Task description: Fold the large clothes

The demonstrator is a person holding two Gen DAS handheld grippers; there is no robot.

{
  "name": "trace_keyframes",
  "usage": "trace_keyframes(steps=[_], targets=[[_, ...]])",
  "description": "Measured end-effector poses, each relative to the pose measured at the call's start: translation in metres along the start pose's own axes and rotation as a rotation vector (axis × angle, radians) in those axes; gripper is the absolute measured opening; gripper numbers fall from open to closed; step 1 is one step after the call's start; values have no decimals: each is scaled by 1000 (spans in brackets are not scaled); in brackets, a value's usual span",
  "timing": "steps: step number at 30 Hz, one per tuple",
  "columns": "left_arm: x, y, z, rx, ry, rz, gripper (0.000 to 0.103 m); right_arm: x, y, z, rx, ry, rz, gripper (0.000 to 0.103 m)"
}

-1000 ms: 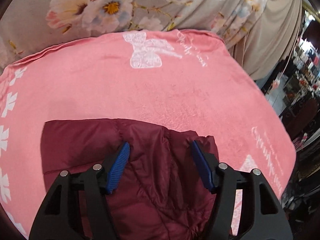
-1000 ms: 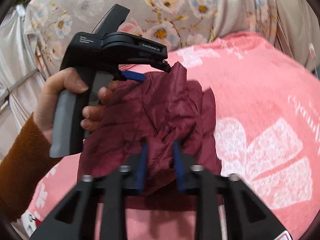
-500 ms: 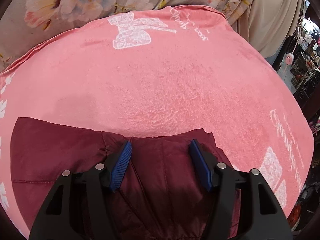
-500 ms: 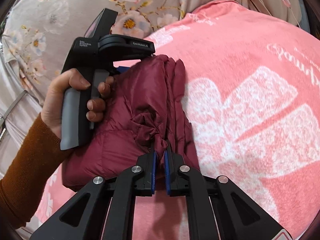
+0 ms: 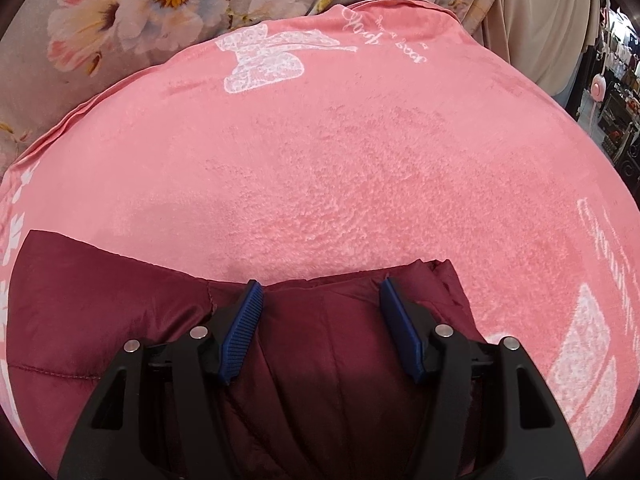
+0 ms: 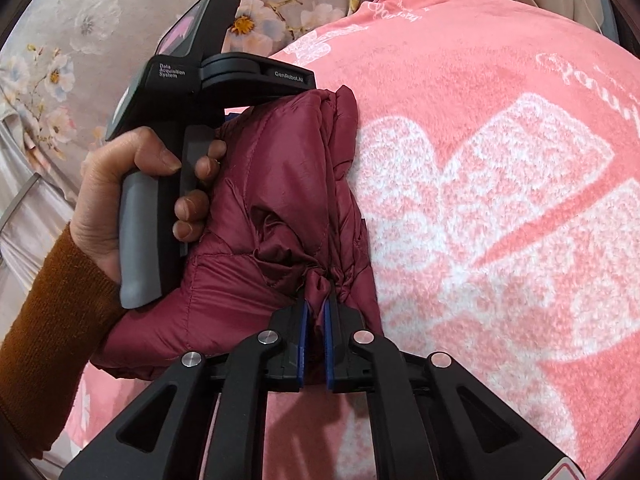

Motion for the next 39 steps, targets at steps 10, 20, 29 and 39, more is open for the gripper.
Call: trace_keyframes(steps=[10,20,29,39], targets=[[-5,2,10,31,41,9,60,0,2,4,8,17,-10,2],[-5,1,8,22,53,3,61,-10,-4,0,30,30,-11,3],[-21,-73,-118,-154,179,-242,87,23,-19,-62,-27,121,-29,45],[-97,-159,-153,-87,141,-430,92,82,-48,-18,-71,97,-107,36]])
Point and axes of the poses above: each gripper's, at about its wrist camera, not at the fingertips, and z roughly the way its jaws point, y to its right, x to its top, the point moved 2 cm from there along z, roughly the way its jaws point, and after that the axes turned 1 degree about -z, right-handed, at the moved point
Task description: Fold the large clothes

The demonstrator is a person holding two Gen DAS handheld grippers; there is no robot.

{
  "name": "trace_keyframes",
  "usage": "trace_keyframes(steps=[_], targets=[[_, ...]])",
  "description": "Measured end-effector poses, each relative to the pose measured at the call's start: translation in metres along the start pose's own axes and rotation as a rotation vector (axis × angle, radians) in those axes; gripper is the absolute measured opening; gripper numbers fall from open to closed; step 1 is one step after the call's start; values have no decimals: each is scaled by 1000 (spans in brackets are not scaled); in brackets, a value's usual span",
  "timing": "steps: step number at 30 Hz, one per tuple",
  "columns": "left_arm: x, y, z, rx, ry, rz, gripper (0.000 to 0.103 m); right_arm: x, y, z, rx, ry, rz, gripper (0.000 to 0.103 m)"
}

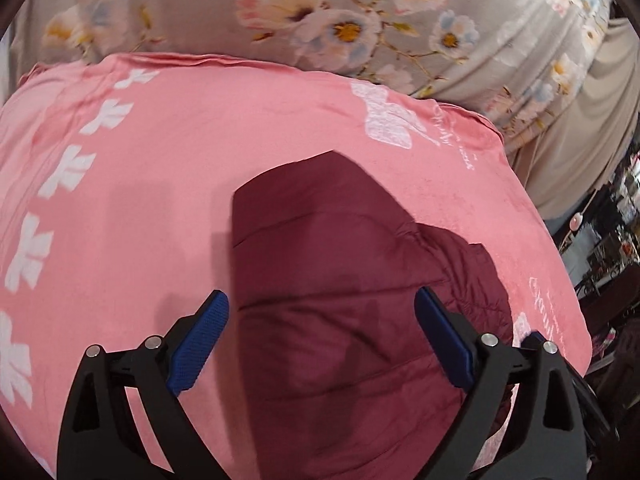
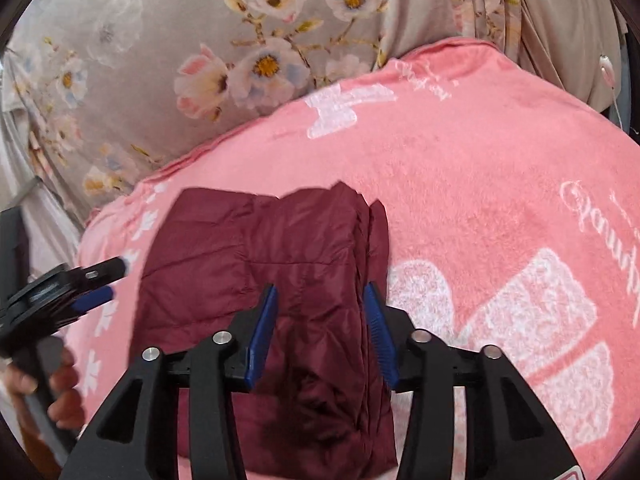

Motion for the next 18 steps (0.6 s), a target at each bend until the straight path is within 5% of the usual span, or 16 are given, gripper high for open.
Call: trace_keyframes(steps=[1,6,10,18], targets=[[-3,-5,-1,1,-1,-8,92,-2,2,8,-22,-18,0,27],[-15,-10,-2,25,-17,-6,92,-16,23,36,-25,-80,69,28],[-24,-14,11,26,-54,-31,92,-20,30,42,-33,-87,96,46],[-40,-25,47,-52,-165,-124,95,-29,40,57,68,-138,175,53]])
Point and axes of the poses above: each gripper's, at about its wrist camera, not at the fingertips, and z roughly the way its jaws point, y to its right, x to its top, the point moved 2 cm from there along z, roughly the way its jaws point, and after that the axes turned 1 degree about -z, right-handed, at the moved point
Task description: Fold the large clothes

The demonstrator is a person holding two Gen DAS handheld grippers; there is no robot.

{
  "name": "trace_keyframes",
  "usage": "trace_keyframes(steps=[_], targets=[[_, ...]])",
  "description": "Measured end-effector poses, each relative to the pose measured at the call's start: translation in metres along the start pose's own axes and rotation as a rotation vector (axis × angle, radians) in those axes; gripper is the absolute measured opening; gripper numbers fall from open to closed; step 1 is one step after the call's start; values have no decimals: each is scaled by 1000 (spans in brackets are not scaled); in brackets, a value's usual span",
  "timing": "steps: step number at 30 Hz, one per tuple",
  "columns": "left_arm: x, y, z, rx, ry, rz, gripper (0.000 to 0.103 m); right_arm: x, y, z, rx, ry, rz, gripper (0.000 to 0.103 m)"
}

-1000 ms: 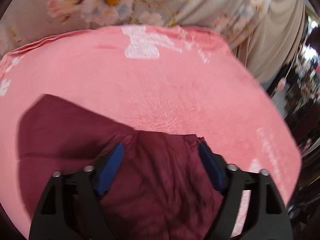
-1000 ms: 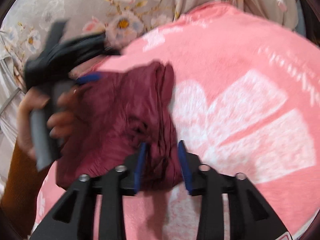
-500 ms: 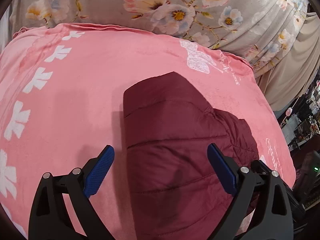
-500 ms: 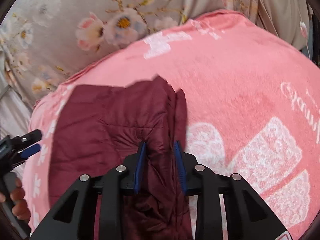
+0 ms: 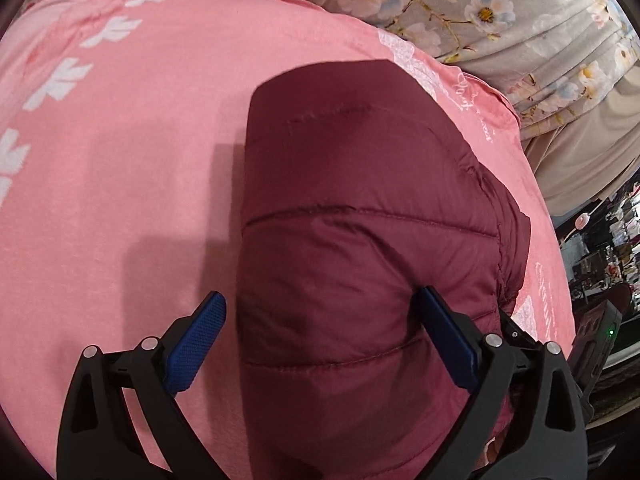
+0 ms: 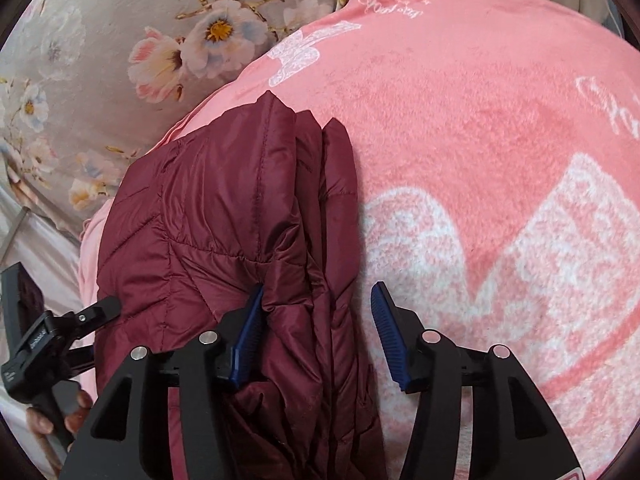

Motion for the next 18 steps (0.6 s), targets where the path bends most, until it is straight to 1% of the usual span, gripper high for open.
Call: trace_keyframes(steps=[3,5,9,12,14,15,17,18], targets=[[-2,3,11,-17,-21,0,98,-1,2,4,30,-3,6,55],[-4,6,17,-15,-23,5,98,0,2,7,48,-5,9,56],[-4,8,21,-13,-22,12,98,1,4,12,96,-8,24,56],[-5,10,23,-5,-16,28,98,5,0,19,120,-16,26,54],[-4,13,23,0,-12,35,98,6,-2,22,141,-24,24,44],[-4,15,23,2,-10,39,98,6,-3,23,153,-29,29,43],[-4,17,20,6,-2,49,95,6,-5,24,167,-31,33,33],[-4,17,18,8,0,54,91,6,-6,22,168,-27,31,30]])
Point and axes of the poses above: each gripper's, at about its wrist camera, not at the fingertips, and z roughly the way its jaws point, y to its right, x to its top, the point moved 2 cm from there along z, roughly the way its jaws point, and after that the axes turned 1 degree about -z, right-handed, at the moved point
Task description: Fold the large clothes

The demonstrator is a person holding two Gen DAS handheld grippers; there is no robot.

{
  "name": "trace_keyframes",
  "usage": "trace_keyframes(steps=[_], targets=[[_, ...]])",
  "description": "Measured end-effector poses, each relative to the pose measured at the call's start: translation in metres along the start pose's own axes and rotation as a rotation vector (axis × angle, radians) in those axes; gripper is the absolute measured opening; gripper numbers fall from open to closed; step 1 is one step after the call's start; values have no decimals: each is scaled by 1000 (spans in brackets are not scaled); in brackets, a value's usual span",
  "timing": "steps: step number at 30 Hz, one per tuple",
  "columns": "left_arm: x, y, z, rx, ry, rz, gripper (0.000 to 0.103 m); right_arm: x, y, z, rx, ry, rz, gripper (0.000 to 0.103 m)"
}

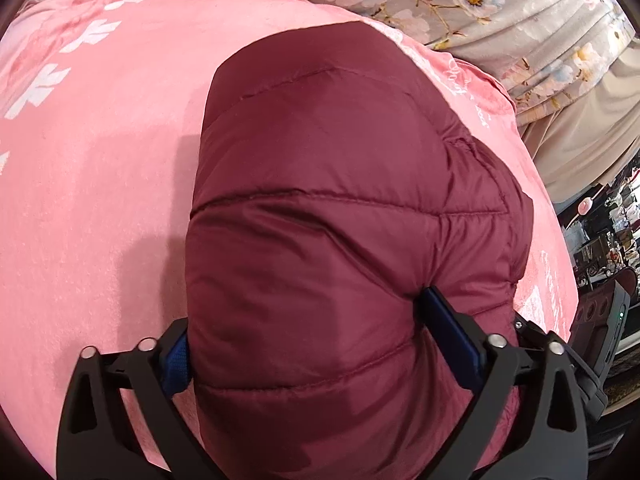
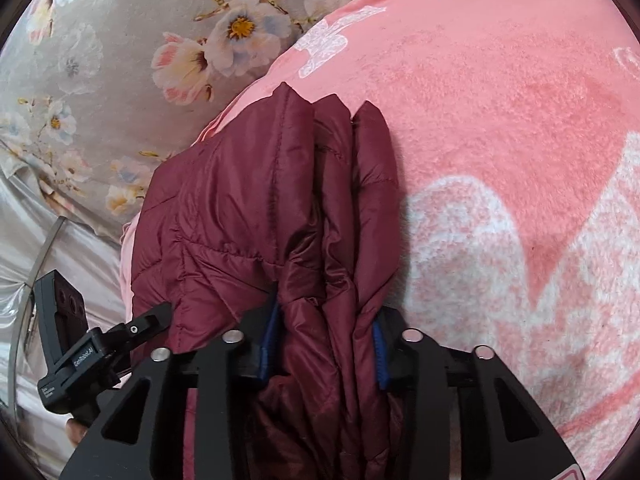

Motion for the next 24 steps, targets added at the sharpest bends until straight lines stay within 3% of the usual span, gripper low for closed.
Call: trace_keyframes(steps=[2,7,9,24], targets=[[-1,5,-8,6,12,27,82,0,-4,-6,-1,10,-5,21],[1,20,-37,4,56,106,46,0,-29,-29,10,70,-49,16],[3,29,-55,-22,81,131,41,0,-49,-44,4,107,-102,16],[18,82,-199,-49,426,315,38,10,-166,-150,31,427,-348,16]])
Point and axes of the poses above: each gripper's, at about its wrist camera, not at the fingertips, and z roughly the way its jaws point, y to its right, x to its top, the point moved 2 cm from there along z, roughly the way its jaws point, and after that the axes turned 1 degree about -z, right-handed, at the moved point
